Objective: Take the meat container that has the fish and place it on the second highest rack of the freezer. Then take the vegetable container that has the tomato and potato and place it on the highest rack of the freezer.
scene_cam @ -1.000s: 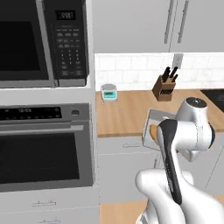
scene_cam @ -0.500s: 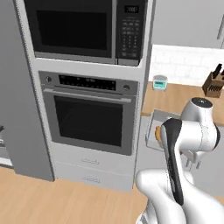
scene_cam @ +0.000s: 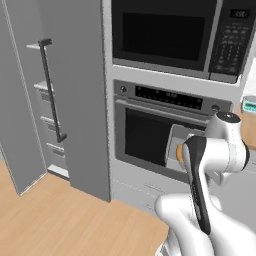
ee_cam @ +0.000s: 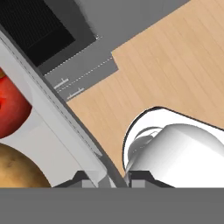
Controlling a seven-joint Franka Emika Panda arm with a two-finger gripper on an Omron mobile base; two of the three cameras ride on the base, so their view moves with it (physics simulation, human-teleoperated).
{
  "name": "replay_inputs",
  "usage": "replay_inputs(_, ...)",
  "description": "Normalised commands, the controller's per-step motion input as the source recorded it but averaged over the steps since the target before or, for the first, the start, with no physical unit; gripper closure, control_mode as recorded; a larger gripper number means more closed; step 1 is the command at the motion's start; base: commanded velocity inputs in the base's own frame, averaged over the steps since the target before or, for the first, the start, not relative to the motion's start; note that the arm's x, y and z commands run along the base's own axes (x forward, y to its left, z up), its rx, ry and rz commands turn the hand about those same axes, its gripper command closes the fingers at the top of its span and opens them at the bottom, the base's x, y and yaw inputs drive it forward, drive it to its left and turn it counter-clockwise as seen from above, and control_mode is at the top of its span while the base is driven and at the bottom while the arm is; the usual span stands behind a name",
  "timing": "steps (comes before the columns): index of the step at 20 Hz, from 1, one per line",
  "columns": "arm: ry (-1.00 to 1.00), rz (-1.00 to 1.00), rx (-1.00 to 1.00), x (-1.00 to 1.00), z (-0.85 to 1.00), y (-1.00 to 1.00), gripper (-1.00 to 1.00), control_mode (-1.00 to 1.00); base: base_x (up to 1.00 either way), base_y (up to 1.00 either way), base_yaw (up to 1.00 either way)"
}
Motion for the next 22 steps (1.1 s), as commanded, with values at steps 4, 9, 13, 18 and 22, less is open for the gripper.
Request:
replay_inputs(4,0.00,0.00,0.00,0.00,0.00,0.00,1.00,1.00,0.97,0.99,0.27)
replay_inputs(9,0.00,0.00,0.00,0.00,0.00,0.00,1.00,1.00,1.00,0.98,0.20)
replay_inputs(13,0.00,0.00,0.00,0.00,0.00,0.00,1.00,1.00,1.00,1.00,0.10)
replay_inputs(18,0.00,0.00,0.00,0.00,0.00,0.00,1.00,1.00,1.00,1.00,-0.03)
replay_inputs(22,0.00,0.00,0.00,0.00,0.00,0.00,1.00,1.00,1.00,1.00,-0.23)
